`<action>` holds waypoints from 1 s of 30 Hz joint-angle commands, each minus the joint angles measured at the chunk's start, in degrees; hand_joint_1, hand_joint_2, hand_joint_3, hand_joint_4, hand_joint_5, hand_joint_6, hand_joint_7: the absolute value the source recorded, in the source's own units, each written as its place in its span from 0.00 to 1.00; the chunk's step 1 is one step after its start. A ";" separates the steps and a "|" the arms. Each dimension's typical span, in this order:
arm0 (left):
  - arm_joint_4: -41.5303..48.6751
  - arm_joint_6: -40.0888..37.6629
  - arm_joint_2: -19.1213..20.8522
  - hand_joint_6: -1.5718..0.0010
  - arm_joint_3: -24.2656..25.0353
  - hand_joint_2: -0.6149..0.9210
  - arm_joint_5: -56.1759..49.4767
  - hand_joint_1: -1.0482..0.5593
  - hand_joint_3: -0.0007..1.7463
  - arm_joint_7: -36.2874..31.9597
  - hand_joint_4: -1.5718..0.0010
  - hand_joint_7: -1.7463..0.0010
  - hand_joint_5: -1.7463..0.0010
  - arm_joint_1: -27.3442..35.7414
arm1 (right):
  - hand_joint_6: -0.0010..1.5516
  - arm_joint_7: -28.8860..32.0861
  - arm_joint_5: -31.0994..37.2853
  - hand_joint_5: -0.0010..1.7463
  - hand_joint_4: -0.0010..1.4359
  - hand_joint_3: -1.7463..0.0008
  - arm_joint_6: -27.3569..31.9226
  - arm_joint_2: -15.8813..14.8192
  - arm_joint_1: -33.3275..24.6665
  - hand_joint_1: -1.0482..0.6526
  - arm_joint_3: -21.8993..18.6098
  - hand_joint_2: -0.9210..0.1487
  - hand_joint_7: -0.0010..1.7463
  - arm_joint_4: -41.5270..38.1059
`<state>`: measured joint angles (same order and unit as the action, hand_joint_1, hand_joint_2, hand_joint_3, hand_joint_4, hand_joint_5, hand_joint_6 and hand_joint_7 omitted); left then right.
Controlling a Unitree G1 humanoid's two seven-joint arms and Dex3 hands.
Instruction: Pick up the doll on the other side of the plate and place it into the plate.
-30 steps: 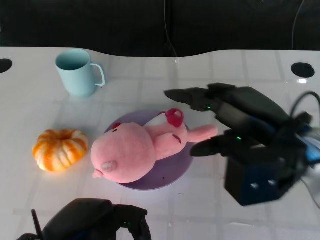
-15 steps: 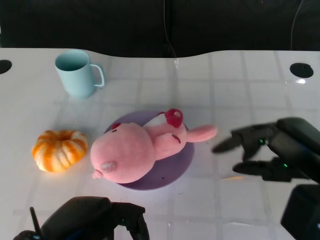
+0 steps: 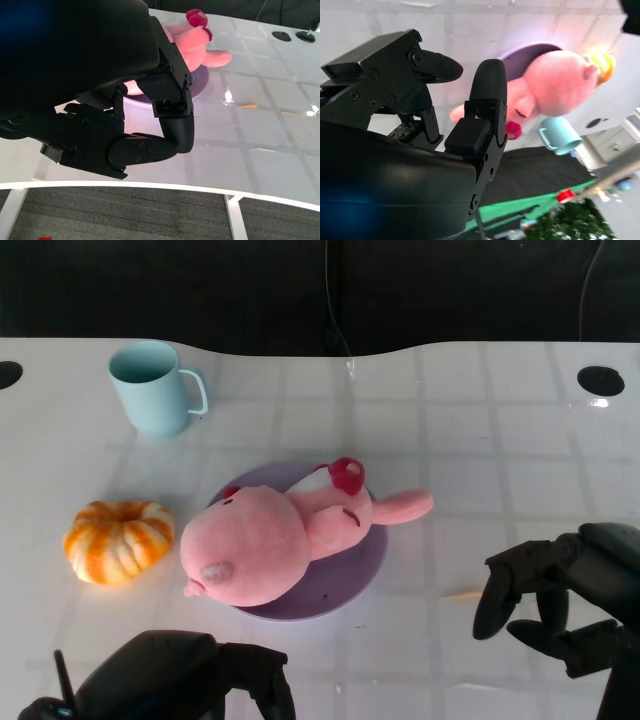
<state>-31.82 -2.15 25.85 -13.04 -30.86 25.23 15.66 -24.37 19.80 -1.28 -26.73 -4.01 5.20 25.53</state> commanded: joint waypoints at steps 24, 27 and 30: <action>1.80 3.36 1.32 0.56 2.70 1.00 0.56 0.43 0.24 -0.96 0.57 0.46 0.26 1.12 | 0.55 0.21 5.08 0.90 0.59 0.44 -0.34 -1.19 2.95 0.61 3.65 0.42 0.62 -7.22; 1.82 3.64 1.29 0.55 2.69 1.00 0.27 0.43 0.24 -1.23 0.56 0.46 0.25 1.20 | 0.56 0.05 5.04 0.90 0.59 0.44 -0.17 -1.23 2.93 0.61 3.72 0.42 0.62 -7.02; 1.60 3.10 1.15 0.55 2.79 1.00 0.51 0.43 0.24 -0.71 0.56 0.46 0.24 1.15 | 0.56 -0.18 4.98 0.89 0.59 0.44 0.17 -1.22 3.08 0.61 3.79 0.42 0.61 -6.92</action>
<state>-29.82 1.19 26.34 -11.01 -30.57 24.69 16.70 -24.33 24.54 -1.14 -27.04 -1.19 8.93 18.39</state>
